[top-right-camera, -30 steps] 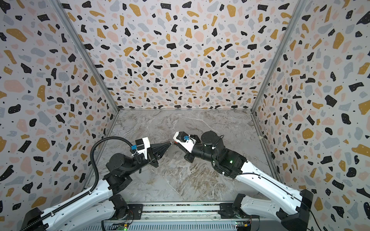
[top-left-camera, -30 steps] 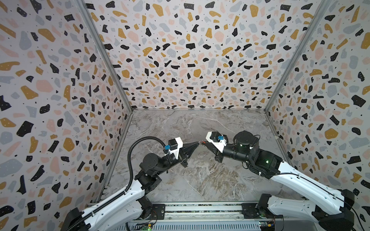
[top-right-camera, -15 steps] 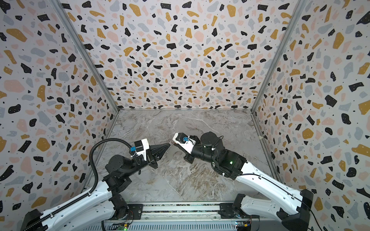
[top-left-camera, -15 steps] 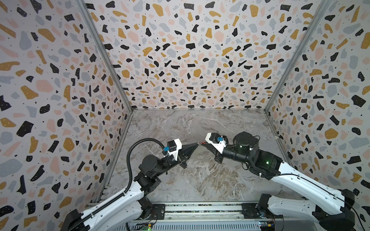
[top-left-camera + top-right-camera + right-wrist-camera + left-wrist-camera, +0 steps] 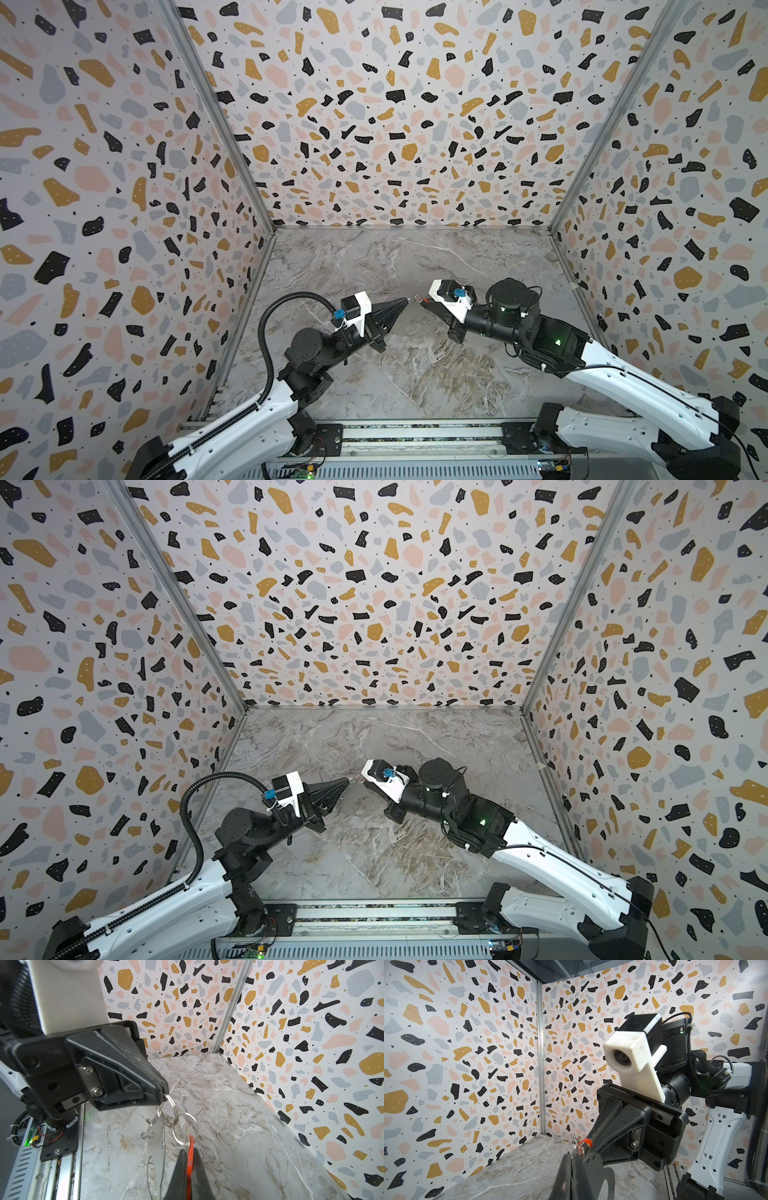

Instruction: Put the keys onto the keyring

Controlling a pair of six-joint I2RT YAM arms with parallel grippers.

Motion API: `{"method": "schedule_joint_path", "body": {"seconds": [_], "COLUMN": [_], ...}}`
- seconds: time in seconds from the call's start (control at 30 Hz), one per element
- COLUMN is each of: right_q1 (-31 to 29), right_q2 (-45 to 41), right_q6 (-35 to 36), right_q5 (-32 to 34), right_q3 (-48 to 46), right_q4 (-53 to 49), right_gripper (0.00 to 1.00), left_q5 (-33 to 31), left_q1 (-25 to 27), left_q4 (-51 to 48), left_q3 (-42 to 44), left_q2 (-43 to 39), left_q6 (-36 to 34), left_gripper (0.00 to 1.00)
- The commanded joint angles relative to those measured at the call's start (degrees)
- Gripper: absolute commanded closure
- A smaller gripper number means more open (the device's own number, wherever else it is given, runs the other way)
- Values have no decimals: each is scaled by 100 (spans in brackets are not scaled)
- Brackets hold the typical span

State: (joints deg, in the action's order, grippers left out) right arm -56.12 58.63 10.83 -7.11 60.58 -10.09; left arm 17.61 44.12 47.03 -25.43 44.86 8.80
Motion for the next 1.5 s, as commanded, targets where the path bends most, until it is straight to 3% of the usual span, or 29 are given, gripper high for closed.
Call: {"method": "schedule_joint_path", "body": {"seconds": [0.0, 0.13, 0.5, 1.03, 1.3, 1.47], "right_q1": [-6, -80, -104, -113, -114, -111], "right_q2": [-168, -136, -260, -168, -150, -198], "right_q6": [-115, -107, -171, 90, 196, 243], "right_q5": [-128, -370, 344, 711, 695, 639], "right_q3": [-85, -151, 71, 736, 892, 858], "right_q4": [-18, -3, 26, -630, -805, -828], "right_gripper": [100, 100, 100, 100, 100, 100], "left_q5": [-31, 68, 263, 83, -3, 101], "left_q1": [18, 18, 18, 18, 9, 7], "left_q4": [700, 753, 352, 146, -537, -1361], "left_q3": [31, -43, -193, -119, -356, -808], "left_q2": [12, 151, 256, 218, 60, 40], "left_q6": [74, 104, 6, -110, -446, -879], "left_gripper": [100, 100, 100, 100, 80, 73]}}
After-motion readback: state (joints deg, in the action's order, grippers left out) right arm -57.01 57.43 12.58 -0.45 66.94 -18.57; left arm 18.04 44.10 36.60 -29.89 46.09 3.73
